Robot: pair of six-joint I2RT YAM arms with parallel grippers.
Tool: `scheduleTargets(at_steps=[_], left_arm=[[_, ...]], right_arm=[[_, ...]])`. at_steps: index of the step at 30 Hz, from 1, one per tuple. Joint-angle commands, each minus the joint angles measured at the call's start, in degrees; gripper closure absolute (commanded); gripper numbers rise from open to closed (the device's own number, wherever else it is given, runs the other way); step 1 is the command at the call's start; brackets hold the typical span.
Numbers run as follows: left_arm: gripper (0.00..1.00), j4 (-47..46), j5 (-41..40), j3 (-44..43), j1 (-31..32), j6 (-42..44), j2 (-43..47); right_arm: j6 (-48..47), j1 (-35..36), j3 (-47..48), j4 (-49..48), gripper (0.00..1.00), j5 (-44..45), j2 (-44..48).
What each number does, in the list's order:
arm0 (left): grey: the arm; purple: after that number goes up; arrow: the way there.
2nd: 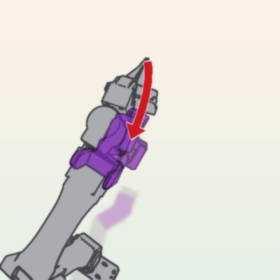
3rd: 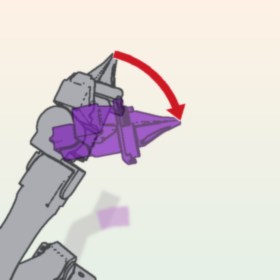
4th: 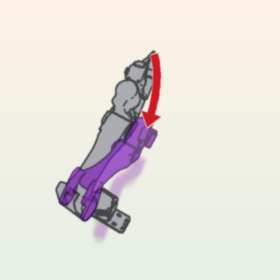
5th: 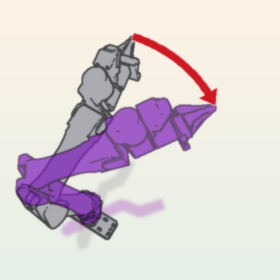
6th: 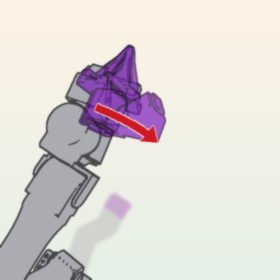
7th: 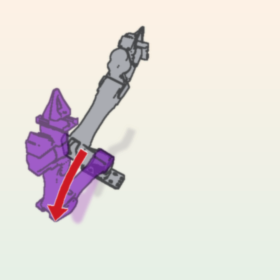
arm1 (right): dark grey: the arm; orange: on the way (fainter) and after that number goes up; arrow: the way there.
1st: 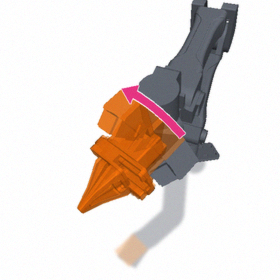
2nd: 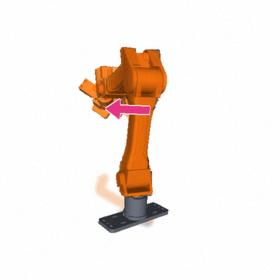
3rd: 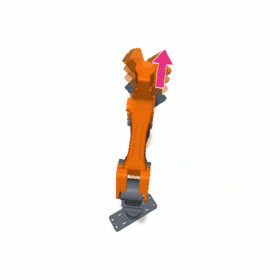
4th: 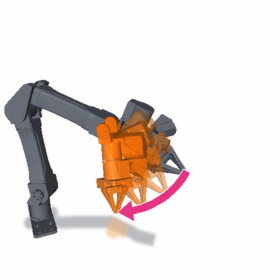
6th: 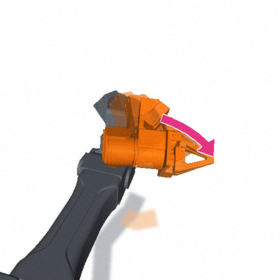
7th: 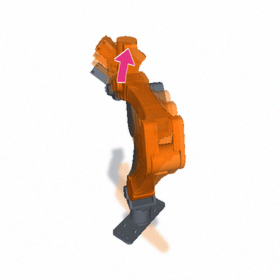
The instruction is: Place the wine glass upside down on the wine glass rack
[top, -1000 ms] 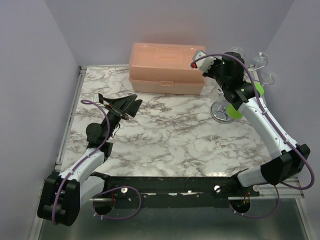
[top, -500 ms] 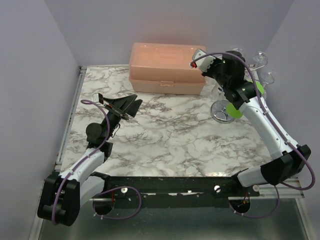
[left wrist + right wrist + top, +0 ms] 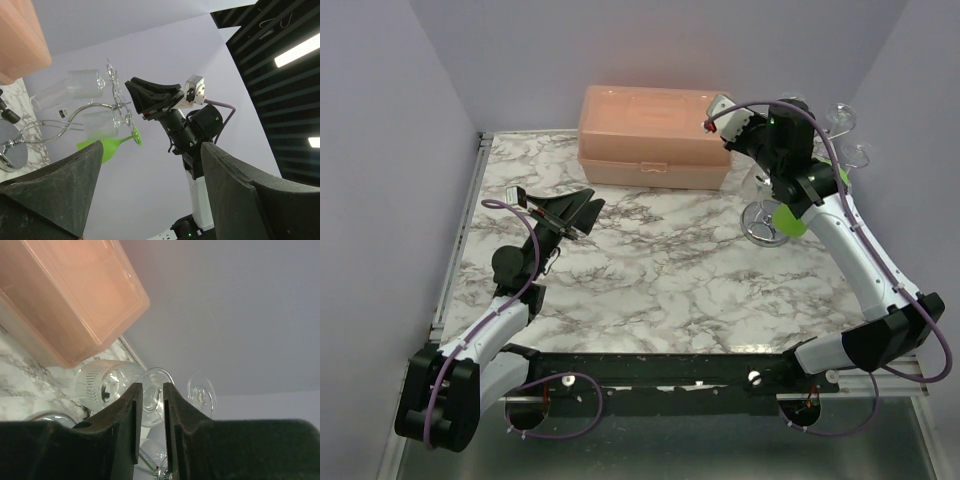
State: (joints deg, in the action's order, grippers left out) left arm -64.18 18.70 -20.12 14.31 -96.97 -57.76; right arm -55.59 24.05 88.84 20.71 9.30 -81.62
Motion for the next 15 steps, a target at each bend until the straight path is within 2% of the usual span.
scheduleTargets(at_steps=[1, 5, 9, 11, 15], left_arm=[[0.19, -1.78, 0.77, -0.24, -0.33, 0.17, 0.37], [0.19, 2.28, 3.16, -2.11, -0.74, 2.32, 1.18], [0.18, 14.88, 8.04, -7.50, -2.80, 10.63, 4.86], [0.16, 29.76, 10.43, -12.84, -4.25, 19.69, 7.85], [0.15, 61.22, 8.90, -28.64, -5.74, 42.79, 11.71]], right_arm=[[3.98, 0.37, 3.93, 3.36, 0.71, -3.41, 2.07], [11.07, 0.38, 9.19, 8.43, 0.70, -6.97, 2.06], [21.09, 0.37, 14.17, 13.01, 0.67, -13.68, 2.84], [26.61, 0.31, 15.28, 13.52, 0.64, -17.08, 3.99], [36.98, 0.29, 14.24, 11.42, 0.47, -22.74, 7.06]])
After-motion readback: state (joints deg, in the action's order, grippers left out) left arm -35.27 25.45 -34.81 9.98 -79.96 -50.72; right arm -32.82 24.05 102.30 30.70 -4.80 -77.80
